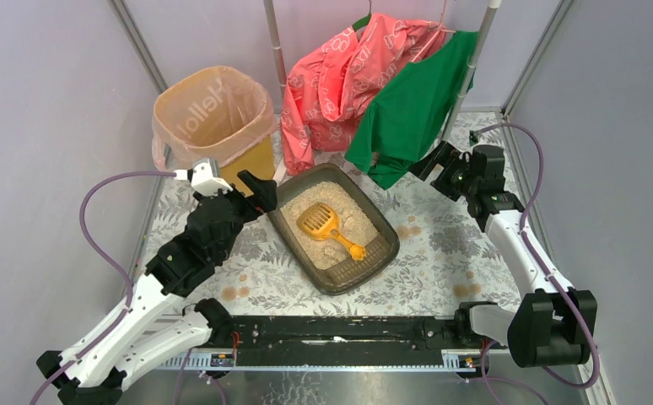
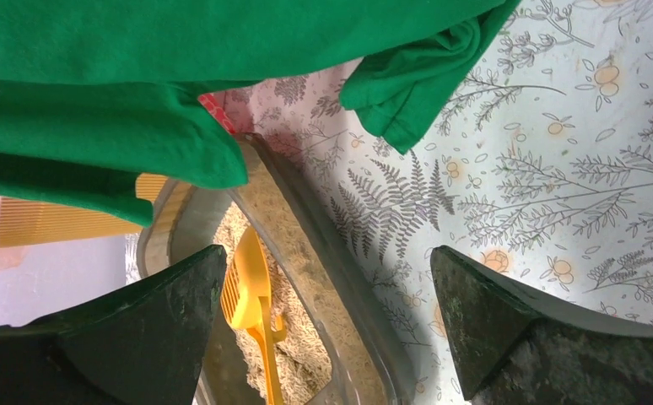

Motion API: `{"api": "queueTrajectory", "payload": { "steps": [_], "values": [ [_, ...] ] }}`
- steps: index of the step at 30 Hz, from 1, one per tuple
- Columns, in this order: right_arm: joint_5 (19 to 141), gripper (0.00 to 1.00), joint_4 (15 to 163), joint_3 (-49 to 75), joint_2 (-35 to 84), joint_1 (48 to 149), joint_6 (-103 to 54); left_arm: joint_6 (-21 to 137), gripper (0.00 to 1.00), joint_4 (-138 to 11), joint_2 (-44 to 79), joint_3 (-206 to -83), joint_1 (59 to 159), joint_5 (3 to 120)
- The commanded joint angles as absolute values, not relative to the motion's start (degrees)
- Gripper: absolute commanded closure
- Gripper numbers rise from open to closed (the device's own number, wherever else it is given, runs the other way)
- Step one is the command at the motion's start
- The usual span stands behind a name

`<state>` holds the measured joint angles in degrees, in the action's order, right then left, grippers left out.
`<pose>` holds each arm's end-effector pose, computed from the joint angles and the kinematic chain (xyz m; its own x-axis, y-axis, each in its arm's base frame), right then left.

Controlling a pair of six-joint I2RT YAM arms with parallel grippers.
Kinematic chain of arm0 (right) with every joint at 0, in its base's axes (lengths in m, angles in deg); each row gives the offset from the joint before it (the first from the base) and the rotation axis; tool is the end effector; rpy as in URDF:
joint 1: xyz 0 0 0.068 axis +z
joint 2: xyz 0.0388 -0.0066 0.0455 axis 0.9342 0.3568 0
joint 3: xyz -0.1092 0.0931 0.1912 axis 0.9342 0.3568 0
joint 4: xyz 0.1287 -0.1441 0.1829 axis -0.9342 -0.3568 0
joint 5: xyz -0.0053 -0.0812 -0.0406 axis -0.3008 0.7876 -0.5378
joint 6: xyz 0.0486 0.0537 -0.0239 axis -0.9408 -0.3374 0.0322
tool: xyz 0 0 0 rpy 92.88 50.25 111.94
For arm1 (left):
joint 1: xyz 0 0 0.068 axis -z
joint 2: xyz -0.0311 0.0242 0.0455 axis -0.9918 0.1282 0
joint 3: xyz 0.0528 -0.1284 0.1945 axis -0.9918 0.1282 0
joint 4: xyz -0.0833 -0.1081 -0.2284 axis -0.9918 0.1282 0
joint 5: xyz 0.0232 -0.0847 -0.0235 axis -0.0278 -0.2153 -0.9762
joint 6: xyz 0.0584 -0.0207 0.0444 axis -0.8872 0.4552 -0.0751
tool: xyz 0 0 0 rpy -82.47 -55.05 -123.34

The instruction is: Clean the litter box

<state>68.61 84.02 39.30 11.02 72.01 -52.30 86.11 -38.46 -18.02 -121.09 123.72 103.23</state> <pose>0.3111 0.0371 0.2487 -0.5292 0.5096 -0.6784 -0.0587 0.7757 0.6284 0.1797 -0.1094 0.3237 -0.2433 -0.4933 -0.8351 -0.0111 0.8624 -0.5062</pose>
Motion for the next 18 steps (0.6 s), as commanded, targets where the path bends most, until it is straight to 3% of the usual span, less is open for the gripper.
{"api": "queueTrajectory", "payload": {
  "steps": [1, 18],
  "values": [
    [68.34, 0.0, 85.76, 39.91, 10.53, 71.81, -50.64, 87.19, 0.01, -38.5, -18.42, -120.69, 123.48, 103.43],
    [72.11, 0.0, 81.85, 38.26, 15.62, 73.57, -47.46, 87.51, 0.01, -35.68, -15.89, -117.93, 123.42, 109.17]
  ]
}}
